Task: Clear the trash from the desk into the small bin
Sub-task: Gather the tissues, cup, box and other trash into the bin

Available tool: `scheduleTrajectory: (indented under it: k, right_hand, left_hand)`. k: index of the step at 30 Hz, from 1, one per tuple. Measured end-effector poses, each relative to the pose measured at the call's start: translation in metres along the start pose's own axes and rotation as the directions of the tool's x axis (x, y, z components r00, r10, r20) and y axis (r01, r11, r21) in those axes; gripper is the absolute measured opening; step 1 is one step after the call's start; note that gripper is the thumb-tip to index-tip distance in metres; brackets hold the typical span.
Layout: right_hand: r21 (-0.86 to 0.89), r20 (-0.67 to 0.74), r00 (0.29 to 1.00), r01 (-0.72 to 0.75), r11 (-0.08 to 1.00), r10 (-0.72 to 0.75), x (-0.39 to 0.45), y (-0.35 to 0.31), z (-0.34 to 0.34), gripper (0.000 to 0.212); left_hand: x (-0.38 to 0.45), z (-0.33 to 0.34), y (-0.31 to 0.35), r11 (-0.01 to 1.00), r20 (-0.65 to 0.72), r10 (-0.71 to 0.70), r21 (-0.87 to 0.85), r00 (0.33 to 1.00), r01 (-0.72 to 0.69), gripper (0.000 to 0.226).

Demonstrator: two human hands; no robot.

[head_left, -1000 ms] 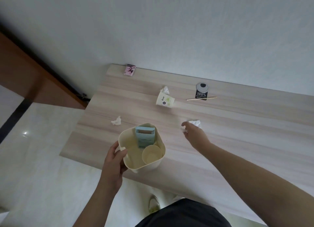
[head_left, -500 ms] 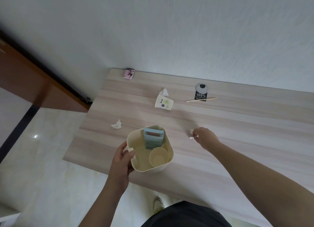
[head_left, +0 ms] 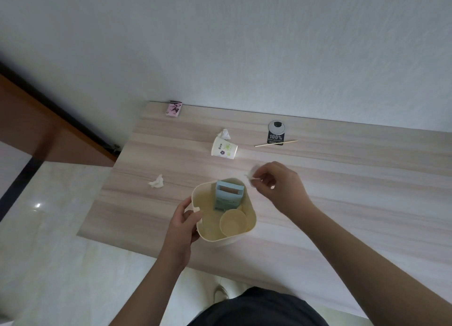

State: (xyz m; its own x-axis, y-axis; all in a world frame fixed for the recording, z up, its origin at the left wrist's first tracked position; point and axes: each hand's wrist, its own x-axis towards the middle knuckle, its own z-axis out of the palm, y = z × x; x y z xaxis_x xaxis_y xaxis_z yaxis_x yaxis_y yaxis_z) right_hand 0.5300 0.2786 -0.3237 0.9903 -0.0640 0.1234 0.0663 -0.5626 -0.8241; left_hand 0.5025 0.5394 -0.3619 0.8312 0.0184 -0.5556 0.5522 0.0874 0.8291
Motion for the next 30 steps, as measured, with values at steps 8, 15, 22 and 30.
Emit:
scheduleTrajectory:
  k: [8,15,22,30]
  right_hand:
    - [-0.181,0.399,0.916,0.124,0.976,-0.043,-0.031,-0.054,0.042,0.011]
    - [-0.330,0.391,0.911,0.006,0.944,0.131,-0.029,-0.067,0.087,0.029]
    - [-0.288,0.289,0.950,-0.031,0.957,0.118,-0.019,-0.100,0.133,0.026]
    - [-0.230,0.021,0.998,-0.054,0.972,0.060,0.000,-0.127,0.136,0.015]
  left_hand:
    - [0.002,0.000,-0.002,1.000,0.028,0.013,0.001,1.000,-0.013,0.034]
    - [0.006,-0.022,0.007,0.999,0.176,0.031,0.018,0.984,-0.035,0.054]
    - [0.027,-0.075,0.015,1.000,0.236,0.029,0.003,0.971,-0.031,0.036]
    - [0.056,-0.103,0.033,0.999,0.325,0.038,0.003,0.945,-0.041,0.042]
